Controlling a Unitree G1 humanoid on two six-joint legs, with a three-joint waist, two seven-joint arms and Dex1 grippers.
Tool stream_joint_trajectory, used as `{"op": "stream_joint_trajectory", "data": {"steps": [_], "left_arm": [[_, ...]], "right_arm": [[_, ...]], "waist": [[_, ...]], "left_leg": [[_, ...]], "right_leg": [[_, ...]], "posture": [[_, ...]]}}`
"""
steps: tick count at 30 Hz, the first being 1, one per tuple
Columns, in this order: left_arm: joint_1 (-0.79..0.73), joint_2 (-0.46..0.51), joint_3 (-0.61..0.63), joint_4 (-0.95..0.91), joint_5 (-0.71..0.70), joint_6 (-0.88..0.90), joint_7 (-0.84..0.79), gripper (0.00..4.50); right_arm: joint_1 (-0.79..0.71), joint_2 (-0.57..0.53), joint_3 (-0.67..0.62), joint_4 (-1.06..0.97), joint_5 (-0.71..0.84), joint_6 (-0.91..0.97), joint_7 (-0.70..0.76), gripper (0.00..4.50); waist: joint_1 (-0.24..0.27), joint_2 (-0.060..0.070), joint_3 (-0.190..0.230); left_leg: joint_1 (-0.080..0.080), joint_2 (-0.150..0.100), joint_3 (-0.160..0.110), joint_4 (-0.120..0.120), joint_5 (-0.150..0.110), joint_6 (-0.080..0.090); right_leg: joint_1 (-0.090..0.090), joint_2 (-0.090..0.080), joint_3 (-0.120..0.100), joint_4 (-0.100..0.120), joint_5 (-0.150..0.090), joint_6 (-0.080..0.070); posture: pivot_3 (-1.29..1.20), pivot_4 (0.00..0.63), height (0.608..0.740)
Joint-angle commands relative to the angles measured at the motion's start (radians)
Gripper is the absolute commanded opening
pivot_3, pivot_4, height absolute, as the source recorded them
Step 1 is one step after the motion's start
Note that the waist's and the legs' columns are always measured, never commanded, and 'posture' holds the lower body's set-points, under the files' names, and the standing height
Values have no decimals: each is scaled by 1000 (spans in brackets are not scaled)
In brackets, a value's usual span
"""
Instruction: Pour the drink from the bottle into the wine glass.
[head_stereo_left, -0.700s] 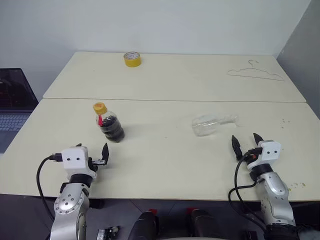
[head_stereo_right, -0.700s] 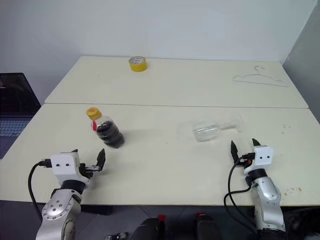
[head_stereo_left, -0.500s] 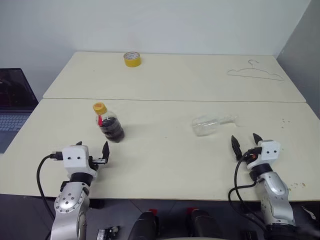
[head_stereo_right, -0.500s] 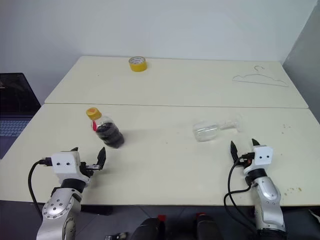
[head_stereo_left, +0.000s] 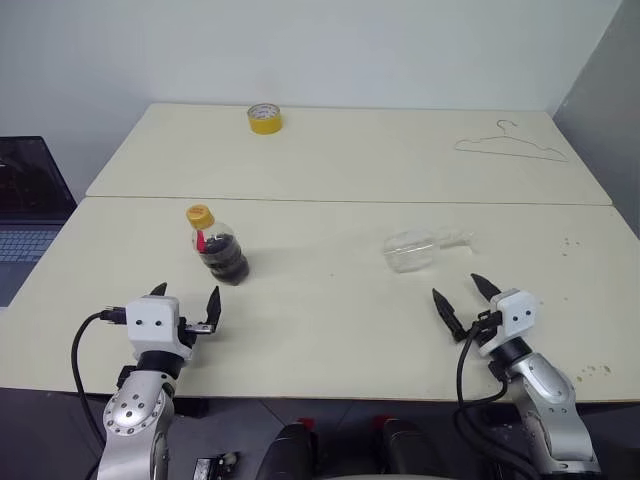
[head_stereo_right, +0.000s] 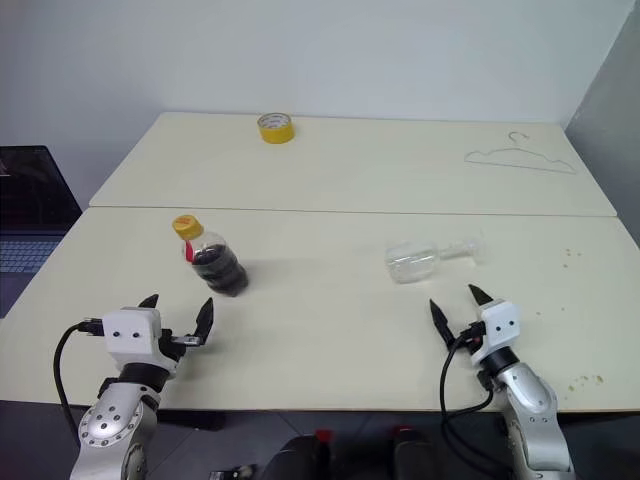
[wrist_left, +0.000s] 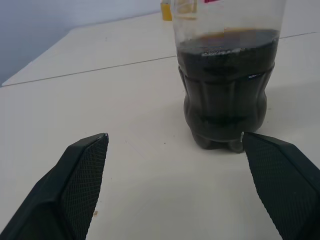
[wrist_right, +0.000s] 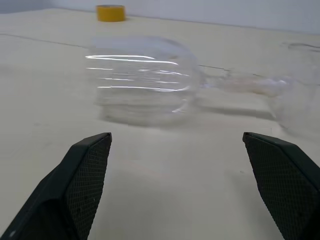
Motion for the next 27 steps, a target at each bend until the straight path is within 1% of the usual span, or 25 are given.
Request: {"op": "stream_joint_trajectory", "data": {"steps": [1,8,15,22,27], "left_arm": [[-14,25,6,-19,-22,5,-30,4488],[-77,80,-11,0,-41,52,-96,4488],[-186,121,-20,100,-60,87,-151,4488],[-257,147,-42,209,-42,43,-200,4488],[-298,160,-47,277,-49,9,-242,4488]], "right_arm": [[20,-35,33,-120,27,12,63,4500],[30,-118,70,-204,39,26,151,4500],[-4,-137,86,-260,68,93,169,4500],[-17,-181,84,-365,142,224,196,4500],[-58,-220,80,-423,200,313,212,4500]], "waist": [[0,0,0],[1,0,0],[2,0,0],[2,0,0],[2,0,0]], "left_leg": [[0,0,0,0,0,0],[0,0,-1,0,0,0],[1,0,-1,0,0,0],[0,0,-2,0,0,0],[0,0,-2,0,0,0]], "right_leg": [[0,0,0,0,0,0],[1,0,-1,0,0,0],[1,0,-1,0,0,0],[1,0,-2,0,0,0],[1,0,-2,0,0,0]], "posture": [[0,150,740],[0,150,740],[0,150,740],[0,150,740],[0,150,740]]}}
